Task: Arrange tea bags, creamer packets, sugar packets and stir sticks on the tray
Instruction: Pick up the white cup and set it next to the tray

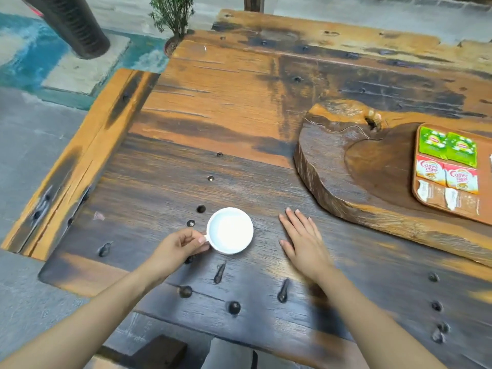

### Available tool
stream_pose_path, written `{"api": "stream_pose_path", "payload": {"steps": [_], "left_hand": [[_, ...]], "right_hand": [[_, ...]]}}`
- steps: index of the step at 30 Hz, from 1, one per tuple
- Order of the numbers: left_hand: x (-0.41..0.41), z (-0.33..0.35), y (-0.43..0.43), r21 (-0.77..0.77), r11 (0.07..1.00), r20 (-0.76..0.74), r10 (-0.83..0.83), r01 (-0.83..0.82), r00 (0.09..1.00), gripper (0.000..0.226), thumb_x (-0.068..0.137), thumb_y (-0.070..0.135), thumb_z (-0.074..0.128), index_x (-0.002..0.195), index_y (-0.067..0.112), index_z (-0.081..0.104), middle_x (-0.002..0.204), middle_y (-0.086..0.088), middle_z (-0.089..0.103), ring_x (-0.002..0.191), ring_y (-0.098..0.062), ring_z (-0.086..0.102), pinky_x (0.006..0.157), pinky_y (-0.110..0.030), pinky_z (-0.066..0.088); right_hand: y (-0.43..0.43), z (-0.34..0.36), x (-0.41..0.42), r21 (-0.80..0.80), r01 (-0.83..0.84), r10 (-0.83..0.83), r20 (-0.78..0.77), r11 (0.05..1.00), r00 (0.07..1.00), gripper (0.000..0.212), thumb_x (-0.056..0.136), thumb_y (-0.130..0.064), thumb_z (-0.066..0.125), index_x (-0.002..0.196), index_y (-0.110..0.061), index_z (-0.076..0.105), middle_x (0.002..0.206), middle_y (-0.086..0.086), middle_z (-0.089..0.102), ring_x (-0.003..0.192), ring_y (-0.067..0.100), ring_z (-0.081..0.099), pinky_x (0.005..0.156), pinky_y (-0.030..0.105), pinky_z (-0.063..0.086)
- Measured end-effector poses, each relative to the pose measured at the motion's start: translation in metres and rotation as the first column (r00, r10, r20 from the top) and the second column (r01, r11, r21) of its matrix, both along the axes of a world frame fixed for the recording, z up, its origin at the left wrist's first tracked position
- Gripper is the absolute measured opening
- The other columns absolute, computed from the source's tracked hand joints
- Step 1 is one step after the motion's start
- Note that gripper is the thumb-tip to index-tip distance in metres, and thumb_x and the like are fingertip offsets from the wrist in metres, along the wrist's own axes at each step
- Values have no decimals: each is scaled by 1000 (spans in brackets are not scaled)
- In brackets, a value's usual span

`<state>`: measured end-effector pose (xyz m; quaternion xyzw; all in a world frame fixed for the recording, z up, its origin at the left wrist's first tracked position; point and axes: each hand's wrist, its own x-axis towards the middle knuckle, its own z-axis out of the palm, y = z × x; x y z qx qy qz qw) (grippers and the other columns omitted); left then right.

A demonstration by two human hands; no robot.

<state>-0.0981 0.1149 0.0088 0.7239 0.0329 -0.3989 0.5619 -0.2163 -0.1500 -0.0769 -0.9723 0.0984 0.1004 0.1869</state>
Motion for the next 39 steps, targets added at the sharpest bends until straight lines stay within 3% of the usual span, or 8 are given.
{"api": "stream_pose_path", "payload": {"steps": [6,11,18,26,33,39], "left_hand": [[2,9,-56,-73,990,-1,-122,121,993,14,91,4,49,82,3,60,88,-12,69,75,-2,71,71,-7,53],[21,20,-111,-119,962,48,-243,247,969,15,90,8,52,81,8,63,84,-6,74,81,-7,72,76,-11,55],[49,26,-193,-176,906,116,-370,386,922,17,90,8,52,79,10,64,73,6,77,79,-5,72,75,-11,54],[62,19,-294,-220,866,101,-437,449,894,18,89,5,51,76,8,63,85,-9,70,77,-10,72,80,-18,56],[56,12,-349,-200,854,94,-472,481,877,14,90,8,52,80,7,62,89,-10,68,79,-7,70,80,-15,55],[50,5,-368,-241,858,13,-464,453,886,17,91,4,47,79,3,59,89,-13,65,87,-14,66,84,-21,53]], "right_hand": [[-23,7,-17,59,-50,52,-40,997,998,59,91,-28,43,145,-30,19,158,-9,9,145,11,3,114,30,-3],[-41,3,-58,-39,-44,43,-45,998,998,56,95,-45,29,146,-34,12,155,-14,-1,146,13,-4,116,35,-8],[-83,-1,-93,-90,2,-1,18,996,1000,55,94,-55,24,145,-37,16,155,-13,13,144,14,5,115,38,-1],[-90,-4,-101,-42,74,-71,69,996,995,51,94,-51,29,142,-35,27,152,-12,28,142,10,23,111,40,14],[-91,-2,-101,-51,67,-63,68,996,996,52,94,-52,30,142,-33,29,152,-11,31,141,11,25,109,41,15],[-92,-4,-102,-17,75,-74,59,997,996,51,94,-52,28,142,-33,28,153,-12,28,142,10,21,111,41,13]]}}
